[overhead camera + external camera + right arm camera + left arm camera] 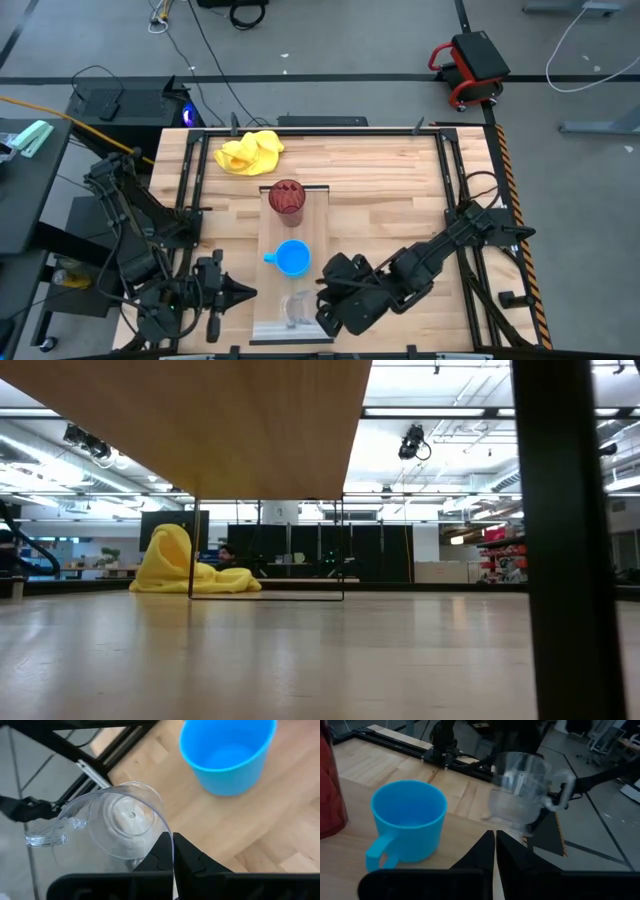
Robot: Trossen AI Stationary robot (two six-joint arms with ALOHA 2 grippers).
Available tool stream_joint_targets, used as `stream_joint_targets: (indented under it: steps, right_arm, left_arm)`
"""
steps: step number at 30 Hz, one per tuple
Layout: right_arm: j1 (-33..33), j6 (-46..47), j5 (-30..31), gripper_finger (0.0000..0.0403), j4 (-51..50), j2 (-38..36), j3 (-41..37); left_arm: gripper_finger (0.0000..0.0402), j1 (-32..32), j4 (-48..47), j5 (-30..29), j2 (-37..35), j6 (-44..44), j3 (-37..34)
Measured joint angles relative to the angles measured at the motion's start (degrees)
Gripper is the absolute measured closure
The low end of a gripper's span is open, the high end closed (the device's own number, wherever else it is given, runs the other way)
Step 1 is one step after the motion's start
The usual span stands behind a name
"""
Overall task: Stack small to large cups/mugs on shelf
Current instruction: Put the transparent mug on the shelf
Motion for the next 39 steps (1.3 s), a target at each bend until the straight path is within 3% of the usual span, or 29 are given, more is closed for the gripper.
stream_joint_targets:
  steps: [25, 39]
  right_arm:
    - [-1.90, -0.14, -6.67, 0.0403, -6.70, 4.30, -0.04]
    - [-2.93, -1.16, -7.23, 0.0403, -7.25, 5.00, 0.00]
  left_arm:
    - [0.0375, 0.05, 1.27, 2.54, -0.03, 1.47, 0.00]
    - [0.0380, 0.05, 1.29, 2.54, -0.03, 1.42, -0.02]
